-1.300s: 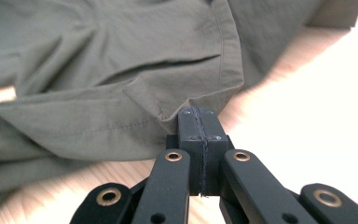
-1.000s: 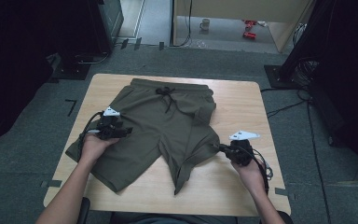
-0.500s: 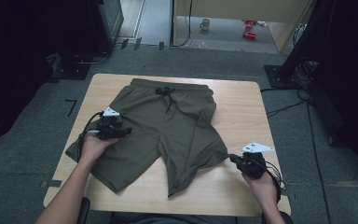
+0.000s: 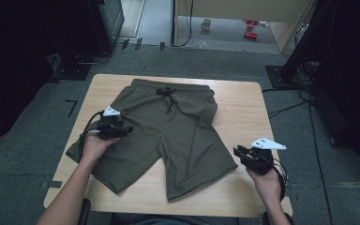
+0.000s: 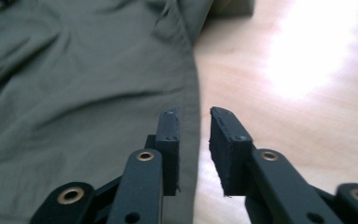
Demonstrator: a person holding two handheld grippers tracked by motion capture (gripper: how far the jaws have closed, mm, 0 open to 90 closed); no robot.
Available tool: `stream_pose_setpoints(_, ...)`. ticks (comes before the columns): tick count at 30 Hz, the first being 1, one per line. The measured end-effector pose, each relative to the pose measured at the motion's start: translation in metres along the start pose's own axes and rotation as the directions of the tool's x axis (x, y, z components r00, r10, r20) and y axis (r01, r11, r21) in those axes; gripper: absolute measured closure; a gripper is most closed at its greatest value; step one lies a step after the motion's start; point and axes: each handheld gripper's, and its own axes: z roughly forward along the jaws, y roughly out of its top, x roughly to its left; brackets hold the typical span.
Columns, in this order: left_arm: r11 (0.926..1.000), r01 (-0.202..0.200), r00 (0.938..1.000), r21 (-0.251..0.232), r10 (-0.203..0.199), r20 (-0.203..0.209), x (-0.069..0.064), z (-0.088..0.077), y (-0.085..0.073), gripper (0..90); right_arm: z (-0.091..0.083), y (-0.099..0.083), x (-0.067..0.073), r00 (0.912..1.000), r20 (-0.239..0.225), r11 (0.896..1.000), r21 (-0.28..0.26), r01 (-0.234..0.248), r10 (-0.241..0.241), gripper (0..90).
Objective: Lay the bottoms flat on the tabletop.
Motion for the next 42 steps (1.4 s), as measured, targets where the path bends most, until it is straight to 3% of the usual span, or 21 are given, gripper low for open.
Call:
stream_pose_setpoints(4, 1.0, 0.004, 0.9999, 0.0, -0.004, 0.009, -0.001, 0.003, 0.002, 42.1, 0.006, 0.007, -0.001, 1.0, -0.008, 1.0, -0.005, 0.0, 0.0, 73.0)
stream_pose_setpoints(16, 0.9998, -0.015, 0.9998, 0.015, 0.015, 0.016, -0.004, 0.012, 0.003, 42.0, 0.073, 0.016, 0.009, 0.9951, -0.065, 0.997, 0.024, 0.076, -0.074, 74.6)
stream_pose_setpoints(23, 0.9996, -0.01, 0.9998, 0.025, 0.01, 0.015, -0.002, 0.012, 0.001, 41.9, 0.101, 0.012, 0.013, 0.9936, -0.057, 0.989, 0.109, 0.103, -0.098, 75.2)
stream_pose_setpoints(30, 0.9994, -0.01, 0.9999, 0.033, 0.01, 0.009, -0.001, 0.011, 0.0, 41.4, 0.1, 0.005, 0.016, 0.9933, -0.027, 0.986, 0.118, 0.115, -0.113, 72.8)
stream_pose_setpoints(42, 0.9993, 0.003, 1.0, 0.038, -0.003, 0.007, 0.003, 0.008, -0.002, 41.1, 0.069, -0.017, 0.015, 0.9943, -0.001, 0.986, 0.132, 0.106, -0.107, 73.5)
